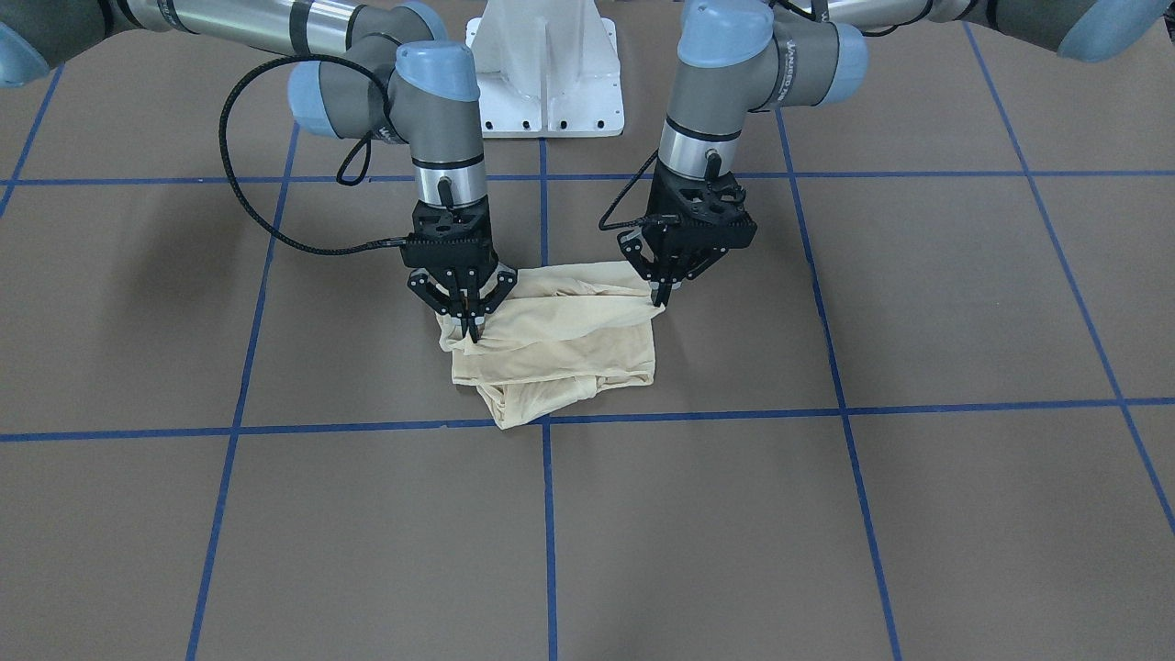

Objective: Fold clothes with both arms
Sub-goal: 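Lift the near edge with both grippers and fold it toward the collar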

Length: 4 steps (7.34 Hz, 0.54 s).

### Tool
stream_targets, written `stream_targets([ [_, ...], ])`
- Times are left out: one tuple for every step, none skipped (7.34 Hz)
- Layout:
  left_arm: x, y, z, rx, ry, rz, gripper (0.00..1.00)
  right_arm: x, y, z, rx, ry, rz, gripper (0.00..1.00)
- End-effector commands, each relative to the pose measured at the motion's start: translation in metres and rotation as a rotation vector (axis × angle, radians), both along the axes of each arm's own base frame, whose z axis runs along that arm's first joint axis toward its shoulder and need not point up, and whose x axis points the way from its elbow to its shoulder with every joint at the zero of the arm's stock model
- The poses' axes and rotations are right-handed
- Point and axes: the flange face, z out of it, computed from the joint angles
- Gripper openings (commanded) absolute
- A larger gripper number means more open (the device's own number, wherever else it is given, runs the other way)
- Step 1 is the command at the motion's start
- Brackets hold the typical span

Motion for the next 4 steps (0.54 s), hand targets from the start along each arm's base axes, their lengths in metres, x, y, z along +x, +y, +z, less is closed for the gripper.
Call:
stream_targets([
  [0.006,-0.024,0.012,0.007,-0.048,-0.007,0.0,-0.013,-0.03,0.005,-0.015,0.044,0.005,0.0],
  [0.009,-0.032,0.021,0.001,-0.065,-0.011,0.0,-0.013,-0.031,0.008,-0.012,0.055,-0.002,0.0],
  [0.019,-0.041,0.036,0.008,-0.064,-0.012,0.33,-0.015,-0.034,0.015,-0.018,0.068,0.001,0.66],
  [0.026,-0.047,0.047,0.029,-0.051,-0.013,0.99,-0.016,-0.035,0.014,-0.021,0.06,0.006,1.0],
])
